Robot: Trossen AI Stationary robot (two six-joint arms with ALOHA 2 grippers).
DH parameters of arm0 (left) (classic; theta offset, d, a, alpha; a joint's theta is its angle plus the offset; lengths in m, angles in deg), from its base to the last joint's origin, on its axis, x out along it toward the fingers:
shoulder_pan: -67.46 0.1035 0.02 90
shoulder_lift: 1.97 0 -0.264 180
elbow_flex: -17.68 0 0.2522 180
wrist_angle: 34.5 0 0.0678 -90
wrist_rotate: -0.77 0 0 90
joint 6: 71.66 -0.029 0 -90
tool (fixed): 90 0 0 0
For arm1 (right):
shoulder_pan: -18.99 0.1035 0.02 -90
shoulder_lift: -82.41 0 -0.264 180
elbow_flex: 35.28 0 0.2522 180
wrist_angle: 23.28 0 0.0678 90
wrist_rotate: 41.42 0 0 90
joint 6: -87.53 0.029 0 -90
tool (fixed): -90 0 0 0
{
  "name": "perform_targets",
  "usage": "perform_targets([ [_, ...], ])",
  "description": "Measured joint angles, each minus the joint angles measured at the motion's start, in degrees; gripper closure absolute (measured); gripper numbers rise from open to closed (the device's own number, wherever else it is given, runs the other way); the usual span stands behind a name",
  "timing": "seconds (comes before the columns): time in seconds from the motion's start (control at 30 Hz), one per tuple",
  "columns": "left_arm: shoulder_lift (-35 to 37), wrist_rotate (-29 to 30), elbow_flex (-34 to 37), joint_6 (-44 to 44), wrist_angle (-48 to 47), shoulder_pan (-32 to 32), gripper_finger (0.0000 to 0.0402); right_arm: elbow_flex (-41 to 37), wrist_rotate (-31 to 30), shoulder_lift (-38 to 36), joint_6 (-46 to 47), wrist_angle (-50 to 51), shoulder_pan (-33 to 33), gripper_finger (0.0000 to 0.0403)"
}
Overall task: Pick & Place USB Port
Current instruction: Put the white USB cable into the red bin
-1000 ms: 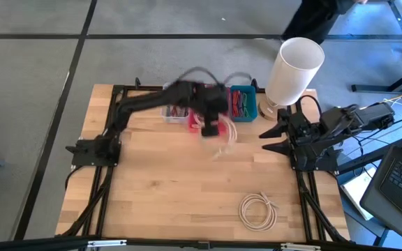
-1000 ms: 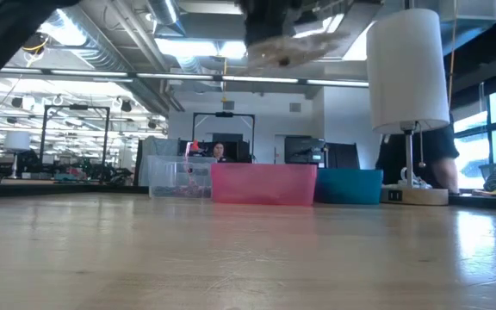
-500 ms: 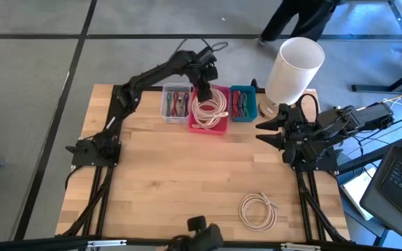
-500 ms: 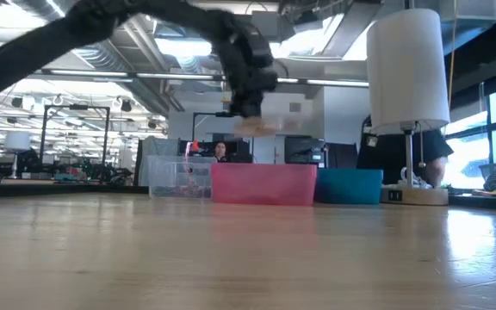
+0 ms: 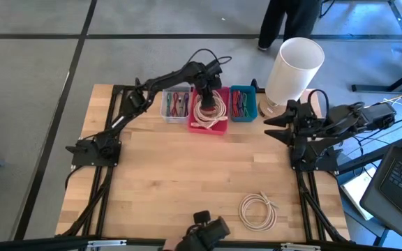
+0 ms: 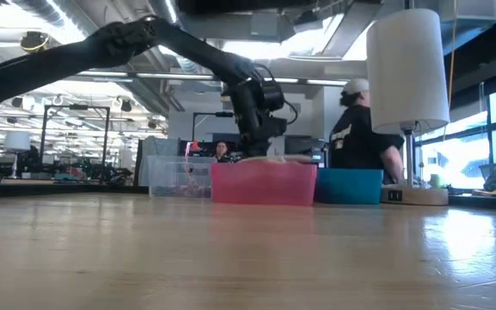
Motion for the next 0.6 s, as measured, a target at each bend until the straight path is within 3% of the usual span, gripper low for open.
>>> perform_targets([
  [0.23, -1.94, 5.85, -0.01, -0.01, 2.9, -0.27, 0.0386, 0.0, 0.0, -2.37, -0.02, 2.94, 0.0, 0.0217],
  [0.6, -0.57, 7.79, -1.46, 1.01, 2.11, 0.32, 0.0247, 0.0, 0.17, -3.51, 0.02, 6.14, 0.0, 0.0217],
])
